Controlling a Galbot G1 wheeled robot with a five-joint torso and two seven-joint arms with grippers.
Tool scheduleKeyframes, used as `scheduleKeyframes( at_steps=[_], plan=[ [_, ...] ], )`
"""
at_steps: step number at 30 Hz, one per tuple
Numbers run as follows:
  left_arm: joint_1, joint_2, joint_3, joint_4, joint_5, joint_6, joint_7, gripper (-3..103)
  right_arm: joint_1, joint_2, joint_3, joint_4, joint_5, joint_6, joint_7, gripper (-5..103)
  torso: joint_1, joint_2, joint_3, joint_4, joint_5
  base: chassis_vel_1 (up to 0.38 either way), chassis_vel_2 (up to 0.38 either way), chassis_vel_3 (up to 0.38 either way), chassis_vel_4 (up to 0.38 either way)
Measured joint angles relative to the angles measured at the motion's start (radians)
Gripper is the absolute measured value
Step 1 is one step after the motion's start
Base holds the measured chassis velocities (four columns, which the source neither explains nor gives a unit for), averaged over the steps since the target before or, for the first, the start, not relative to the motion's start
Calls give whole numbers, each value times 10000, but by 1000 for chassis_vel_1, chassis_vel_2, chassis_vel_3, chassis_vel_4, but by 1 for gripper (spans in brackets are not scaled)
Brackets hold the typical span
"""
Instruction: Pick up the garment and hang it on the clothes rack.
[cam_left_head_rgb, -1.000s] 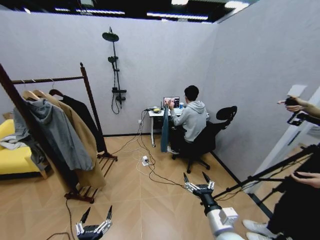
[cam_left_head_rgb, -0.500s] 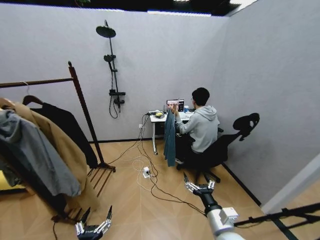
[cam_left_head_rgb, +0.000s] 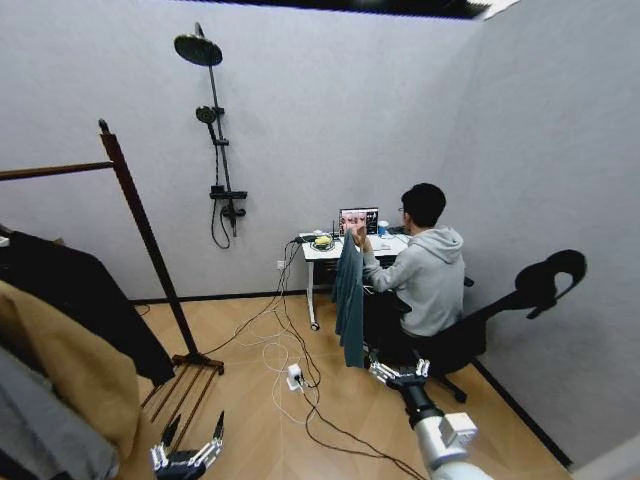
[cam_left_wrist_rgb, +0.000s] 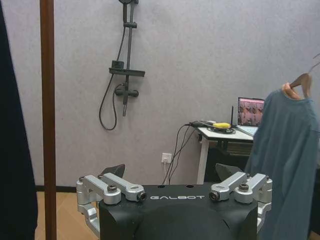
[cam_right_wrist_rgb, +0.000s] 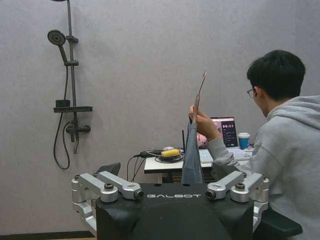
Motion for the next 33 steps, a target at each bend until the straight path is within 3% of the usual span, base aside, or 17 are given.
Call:
scheduleKeyframes(
  at_steps=[10, 13, 15, 20, 21, 23, 33],
  plan=[
    [0, 1, 0, 1, 0, 0, -1, 100, 197, -75, -6, -140, 2, 88, 5, 100, 8, -6, 4, -1, -13, -359, 351, 356, -363],
    [0, 0, 1, 1, 0, 1, -1, 100, 508, -197, 129, -209, 27, -46, 102, 100, 11, -8, 6, 5, -1, -311, 301, 320, -330],
    [-2, 2, 0, 0, 0, 0, 0, 100, 967, -443, 258, -299, 285, -275, 325, 100, 17, -9, 7, -4, -10, -251, 243, 208, -206],
    [-2, 1, 0, 0, 0, 0, -2, 100, 2006, -1159, 381, -648, 1303, -696, 849, 100, 18, -10, 7, 2, -4, -96, 126, 46, -29],
    [0, 0, -1, 1, 0, 0, -3, 100, 2355, -1401, 421, -834, 1604, -761, 970, 100, 12, -9, 6, 12, -9, 0, 0, 0, 0],
    [2, -1, 0, 1, 0, 0, -3, 100, 3294, -1958, 557, -1461, 2121, -898, 1064, 100, -4, -2, 1, 2, -1, 21, -32, -1, 32],
    [1, -1, -1, 0, 0, 0, 0, 100, 5424, -3182, 230, -3135, 2866, -1468, 1615, 100, -1, -1, 3, 4, -4, 22, -45, -27, 26]
  ],
)
